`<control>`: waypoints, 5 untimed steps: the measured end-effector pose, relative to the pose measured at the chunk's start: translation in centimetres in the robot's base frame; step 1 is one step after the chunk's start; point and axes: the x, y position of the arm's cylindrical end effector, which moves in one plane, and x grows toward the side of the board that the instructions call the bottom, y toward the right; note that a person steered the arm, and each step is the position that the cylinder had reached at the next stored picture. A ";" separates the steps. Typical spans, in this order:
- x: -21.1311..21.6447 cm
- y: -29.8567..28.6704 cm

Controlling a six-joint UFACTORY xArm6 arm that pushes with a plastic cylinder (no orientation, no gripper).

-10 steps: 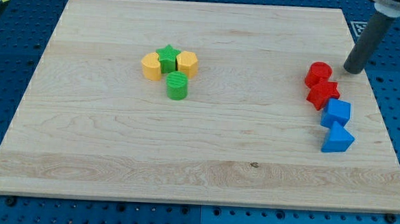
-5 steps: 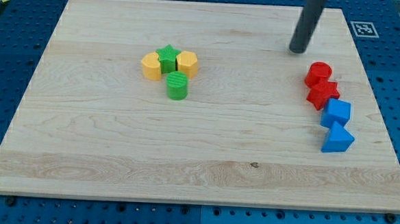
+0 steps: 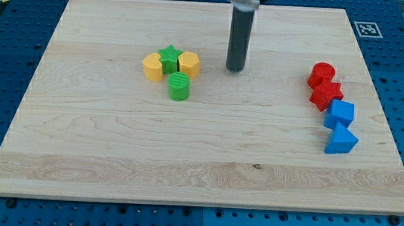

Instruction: Push the green circle to the center

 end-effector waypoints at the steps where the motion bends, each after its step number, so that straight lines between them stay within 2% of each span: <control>1: 6.7 -1.9; 2: 9.1 -3.8; 3: 9.7 -7.7; 4: 8.8 -12.2; 5: 5.8 -14.1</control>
